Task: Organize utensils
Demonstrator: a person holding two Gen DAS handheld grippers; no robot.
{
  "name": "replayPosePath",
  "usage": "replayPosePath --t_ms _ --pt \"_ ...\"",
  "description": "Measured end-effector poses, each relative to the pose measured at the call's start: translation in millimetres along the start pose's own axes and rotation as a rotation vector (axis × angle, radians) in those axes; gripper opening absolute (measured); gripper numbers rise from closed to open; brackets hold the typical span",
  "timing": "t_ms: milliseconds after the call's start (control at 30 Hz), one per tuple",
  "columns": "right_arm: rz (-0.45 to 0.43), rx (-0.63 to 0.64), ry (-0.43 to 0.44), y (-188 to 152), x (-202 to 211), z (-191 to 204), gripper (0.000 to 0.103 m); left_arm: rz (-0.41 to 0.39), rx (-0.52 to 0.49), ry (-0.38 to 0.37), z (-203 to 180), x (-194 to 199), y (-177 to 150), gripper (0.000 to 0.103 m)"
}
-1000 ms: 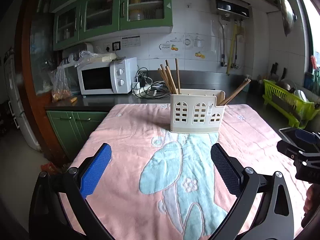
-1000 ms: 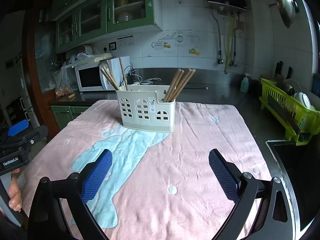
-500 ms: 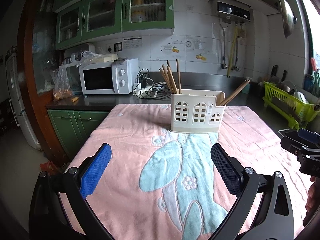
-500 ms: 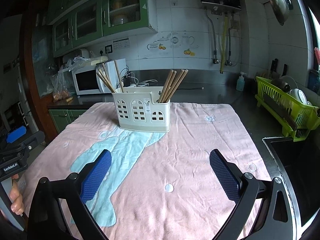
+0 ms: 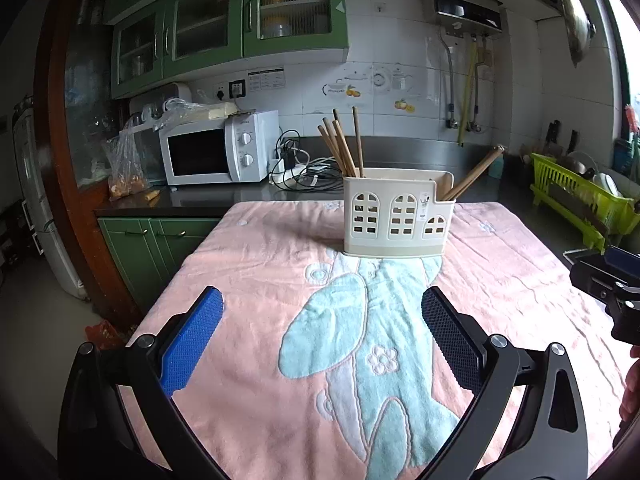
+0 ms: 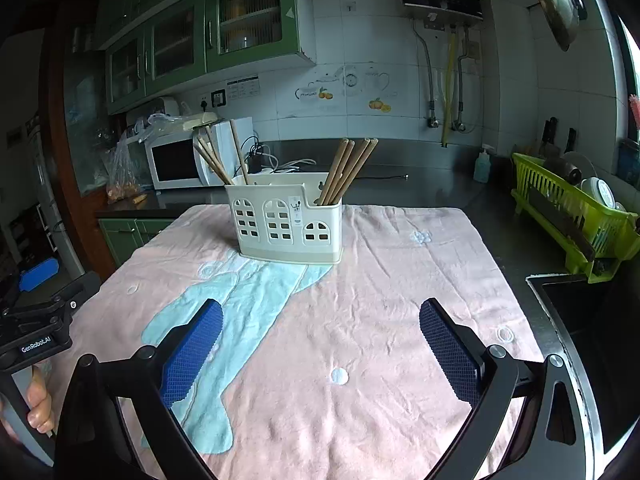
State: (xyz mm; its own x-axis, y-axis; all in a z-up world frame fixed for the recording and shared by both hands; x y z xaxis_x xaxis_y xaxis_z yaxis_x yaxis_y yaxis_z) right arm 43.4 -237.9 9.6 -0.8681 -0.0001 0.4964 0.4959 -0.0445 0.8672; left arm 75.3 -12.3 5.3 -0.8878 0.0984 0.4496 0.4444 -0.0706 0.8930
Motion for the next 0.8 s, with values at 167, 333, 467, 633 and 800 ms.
replayPosePath --t_ms 167,333,467,633,800 --pt "-0.002 0.000 -0.001 0.6 0.3 1.3 0.095 0.026 -0.007 0.018 1.1 -4.8 -2.6 0.098" --pt "-0.003 -0.002 0.000 0.8 0.2 2.2 0.095 0.035 -0.008 0.011 -0.5 -5.0 -3.3 0.098" --pt "-0.003 0.000 0.001 0.7 0.3 2.4 0.096 0.043 -0.012 0.007 -2.0 -5.9 -5.1 0.098" --pt "-0.001 -0.006 0.004 0.4 0.5 2.9 0.096 0.048 -0.016 0.005 -3.7 -6.7 -5.4 0.098" --pt "-0.001 -0.006 0.006 0.7 0.8 2.8 0.096 0.049 -0.015 0.003 -3.9 -6.9 -5.4 0.098"
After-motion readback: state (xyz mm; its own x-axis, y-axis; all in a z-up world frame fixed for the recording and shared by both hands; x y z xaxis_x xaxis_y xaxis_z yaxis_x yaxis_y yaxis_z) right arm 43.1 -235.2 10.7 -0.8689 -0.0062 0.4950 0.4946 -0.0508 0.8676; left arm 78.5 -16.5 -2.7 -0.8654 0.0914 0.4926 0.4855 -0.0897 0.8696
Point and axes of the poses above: each gripper's, at about its wrist camera, not at the fingertips, and x roughly against the way its jaws point, z to its left, y to its top, the point moved 6 cm from there along -x, roughly the way its jaws point, and after that the axes turned 1 degree about -y, right-handed, at the moved point
